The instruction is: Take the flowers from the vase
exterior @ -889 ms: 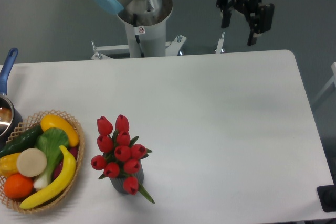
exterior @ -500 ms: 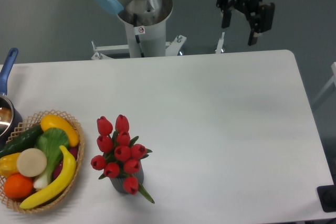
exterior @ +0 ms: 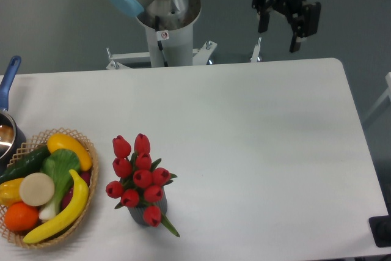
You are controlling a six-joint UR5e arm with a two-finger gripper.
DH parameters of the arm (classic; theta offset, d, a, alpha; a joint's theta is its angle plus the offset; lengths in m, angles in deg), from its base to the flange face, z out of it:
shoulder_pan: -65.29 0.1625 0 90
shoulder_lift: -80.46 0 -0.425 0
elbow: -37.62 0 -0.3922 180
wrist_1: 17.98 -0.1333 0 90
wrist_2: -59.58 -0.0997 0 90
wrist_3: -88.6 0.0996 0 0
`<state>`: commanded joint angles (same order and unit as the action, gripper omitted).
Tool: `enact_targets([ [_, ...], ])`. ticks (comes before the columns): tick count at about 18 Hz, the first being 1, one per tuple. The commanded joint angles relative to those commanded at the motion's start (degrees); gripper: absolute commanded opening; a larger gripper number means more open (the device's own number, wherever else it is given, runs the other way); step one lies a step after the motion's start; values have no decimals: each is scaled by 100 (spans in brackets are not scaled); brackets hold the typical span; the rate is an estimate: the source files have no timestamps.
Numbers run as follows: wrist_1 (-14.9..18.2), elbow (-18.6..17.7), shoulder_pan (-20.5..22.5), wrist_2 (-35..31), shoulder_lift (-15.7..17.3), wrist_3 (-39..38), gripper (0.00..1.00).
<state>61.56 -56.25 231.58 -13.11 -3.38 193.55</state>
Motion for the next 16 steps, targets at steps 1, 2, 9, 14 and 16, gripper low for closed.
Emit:
enact_targets([
  [1,0,0,-9,0,0,-53,100],
  [2,0,0,-9,9,0,-88,100],
  [9,0,-9,-18,70,-9,-150,100],
  [14,-78,-53,-35,281,-9,-685,100],
  [16,-280,-105,-53,299,-9,-896,100],
])
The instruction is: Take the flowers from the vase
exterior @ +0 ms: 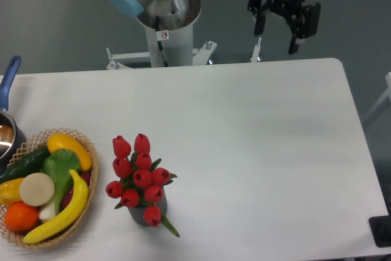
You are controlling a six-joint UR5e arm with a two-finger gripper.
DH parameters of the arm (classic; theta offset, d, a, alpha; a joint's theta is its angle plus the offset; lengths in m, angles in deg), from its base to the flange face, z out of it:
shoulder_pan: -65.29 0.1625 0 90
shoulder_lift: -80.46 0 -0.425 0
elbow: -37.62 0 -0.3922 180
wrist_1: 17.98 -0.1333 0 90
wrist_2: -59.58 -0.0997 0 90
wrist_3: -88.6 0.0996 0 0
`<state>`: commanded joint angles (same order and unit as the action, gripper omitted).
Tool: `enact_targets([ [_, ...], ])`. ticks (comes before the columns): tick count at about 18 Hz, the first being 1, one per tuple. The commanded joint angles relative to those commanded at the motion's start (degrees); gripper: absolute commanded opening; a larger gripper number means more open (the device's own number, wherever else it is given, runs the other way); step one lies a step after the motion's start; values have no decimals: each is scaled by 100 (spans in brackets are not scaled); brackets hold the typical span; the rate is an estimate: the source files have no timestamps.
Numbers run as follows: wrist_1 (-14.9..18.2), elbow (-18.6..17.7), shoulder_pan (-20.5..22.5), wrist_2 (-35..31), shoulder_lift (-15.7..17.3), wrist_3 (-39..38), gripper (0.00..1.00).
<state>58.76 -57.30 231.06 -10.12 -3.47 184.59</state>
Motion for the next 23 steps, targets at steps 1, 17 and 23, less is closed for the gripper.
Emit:
enact_targets([
  [1,-53,-26,-18,26,9,-175,100],
  [17,-581,-343,-579,545,-132,-2125,100],
  [23,-967,-369,-1133,545,-404,-3172,100],
])
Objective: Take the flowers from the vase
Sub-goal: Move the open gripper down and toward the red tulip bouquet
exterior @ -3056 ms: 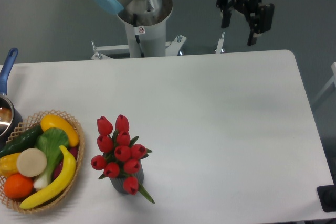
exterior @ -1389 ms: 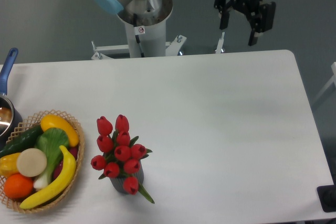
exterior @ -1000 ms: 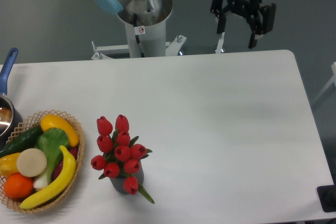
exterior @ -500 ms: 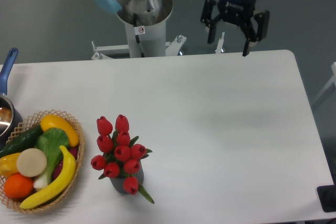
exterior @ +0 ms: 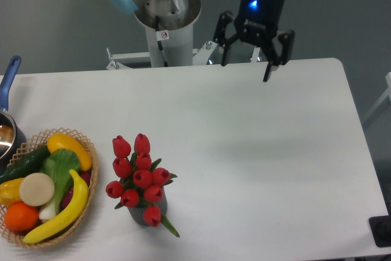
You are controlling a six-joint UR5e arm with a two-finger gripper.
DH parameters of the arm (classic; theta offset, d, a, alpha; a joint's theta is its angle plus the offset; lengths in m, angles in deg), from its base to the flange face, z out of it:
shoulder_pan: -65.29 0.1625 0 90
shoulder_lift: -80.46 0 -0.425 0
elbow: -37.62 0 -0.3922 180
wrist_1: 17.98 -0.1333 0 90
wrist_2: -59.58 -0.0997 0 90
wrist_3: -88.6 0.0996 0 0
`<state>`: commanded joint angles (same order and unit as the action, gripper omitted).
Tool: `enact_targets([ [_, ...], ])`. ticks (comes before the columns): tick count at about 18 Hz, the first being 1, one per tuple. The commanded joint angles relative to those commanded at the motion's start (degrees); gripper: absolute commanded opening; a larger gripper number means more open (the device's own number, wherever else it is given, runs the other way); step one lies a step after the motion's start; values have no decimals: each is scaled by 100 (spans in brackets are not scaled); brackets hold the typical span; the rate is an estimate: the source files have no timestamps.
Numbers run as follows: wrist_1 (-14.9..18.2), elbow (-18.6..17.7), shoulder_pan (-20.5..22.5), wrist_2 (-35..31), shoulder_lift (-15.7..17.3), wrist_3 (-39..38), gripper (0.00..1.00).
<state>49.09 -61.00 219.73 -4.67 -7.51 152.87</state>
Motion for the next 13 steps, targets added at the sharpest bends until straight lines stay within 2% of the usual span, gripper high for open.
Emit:
enact_targets([
  [6,-870,-9,-502,-9,-378,-810,100],
  [10,-985,0,-608,35,-431,-1188,100],
  [13,-1143,-26,-616,386,-458,-1286,100],
])
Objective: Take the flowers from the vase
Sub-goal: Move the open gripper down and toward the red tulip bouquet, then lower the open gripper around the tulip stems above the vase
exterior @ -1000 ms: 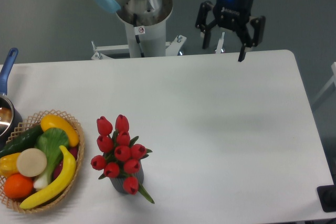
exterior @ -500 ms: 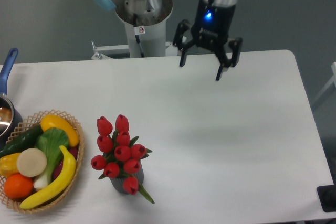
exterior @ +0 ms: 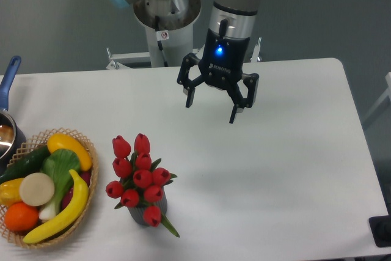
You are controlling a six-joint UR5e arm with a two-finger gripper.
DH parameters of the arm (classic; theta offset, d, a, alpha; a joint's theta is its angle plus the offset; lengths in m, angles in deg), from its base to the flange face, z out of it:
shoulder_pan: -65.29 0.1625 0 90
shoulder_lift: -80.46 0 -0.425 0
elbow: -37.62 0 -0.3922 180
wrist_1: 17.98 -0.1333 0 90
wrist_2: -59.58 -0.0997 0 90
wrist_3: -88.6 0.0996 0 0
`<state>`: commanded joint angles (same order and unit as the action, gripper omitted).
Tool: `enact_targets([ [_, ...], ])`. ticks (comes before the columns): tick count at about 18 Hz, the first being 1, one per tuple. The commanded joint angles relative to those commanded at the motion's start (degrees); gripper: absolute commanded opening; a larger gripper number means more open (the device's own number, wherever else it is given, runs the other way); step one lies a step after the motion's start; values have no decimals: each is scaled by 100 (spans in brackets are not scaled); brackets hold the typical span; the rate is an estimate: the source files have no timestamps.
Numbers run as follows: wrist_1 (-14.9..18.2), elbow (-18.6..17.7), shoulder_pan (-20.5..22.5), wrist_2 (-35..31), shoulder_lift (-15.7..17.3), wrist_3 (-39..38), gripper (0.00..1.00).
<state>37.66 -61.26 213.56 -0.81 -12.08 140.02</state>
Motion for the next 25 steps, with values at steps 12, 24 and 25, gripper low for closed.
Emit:
enact_targets([
  [12,-537,-88,-360,730,-510,1336,100],
  [24,-511,-167,-106,1389,-764,1835,100],
  [25,-511,-176,-97,1459,-808,1933,100],
])
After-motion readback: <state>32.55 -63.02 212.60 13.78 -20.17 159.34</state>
